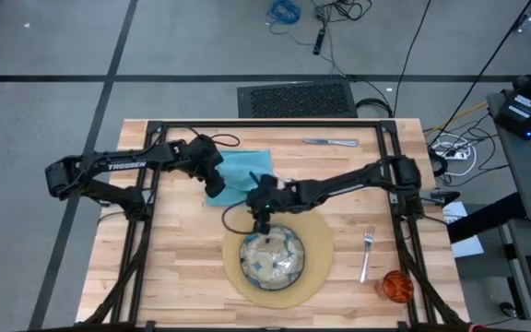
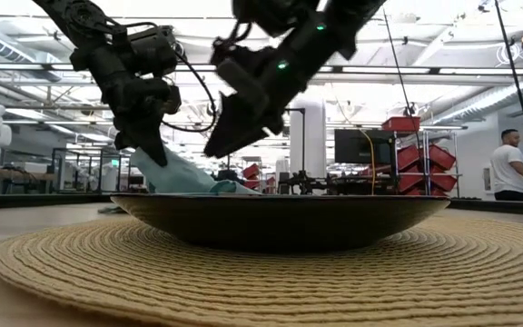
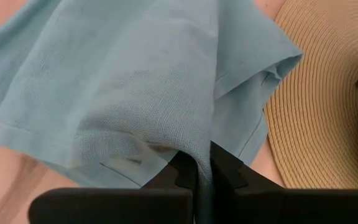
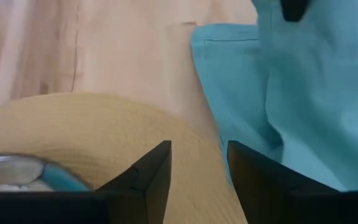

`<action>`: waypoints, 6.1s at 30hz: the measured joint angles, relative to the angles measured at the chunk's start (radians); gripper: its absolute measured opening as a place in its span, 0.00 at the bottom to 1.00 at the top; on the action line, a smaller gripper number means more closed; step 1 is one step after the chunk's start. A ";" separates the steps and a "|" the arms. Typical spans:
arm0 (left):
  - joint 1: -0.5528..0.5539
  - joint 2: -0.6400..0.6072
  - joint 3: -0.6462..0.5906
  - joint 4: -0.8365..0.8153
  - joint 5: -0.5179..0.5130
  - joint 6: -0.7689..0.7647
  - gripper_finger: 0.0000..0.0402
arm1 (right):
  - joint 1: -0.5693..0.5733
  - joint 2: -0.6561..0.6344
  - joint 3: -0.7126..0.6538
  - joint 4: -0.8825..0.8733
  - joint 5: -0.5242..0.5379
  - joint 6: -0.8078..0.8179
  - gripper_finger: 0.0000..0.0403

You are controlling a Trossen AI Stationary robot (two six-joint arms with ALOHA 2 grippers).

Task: Set table place
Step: Fold the blue napkin

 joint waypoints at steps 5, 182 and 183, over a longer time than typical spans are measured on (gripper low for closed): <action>0.000 0.000 0.000 0.000 0.000 0.002 0.00 | 0.000 0.104 0.113 -0.161 0.121 0.032 0.37; 0.293 0.518 0.311 -0.122 0.123 0.323 0.71 | -0.523 -0.223 -0.228 -0.154 -0.347 -0.099 0.46; 0.300 0.520 0.310 -0.119 0.167 0.335 0.71 | -0.522 -0.223 -0.228 -0.150 -0.347 -0.097 0.46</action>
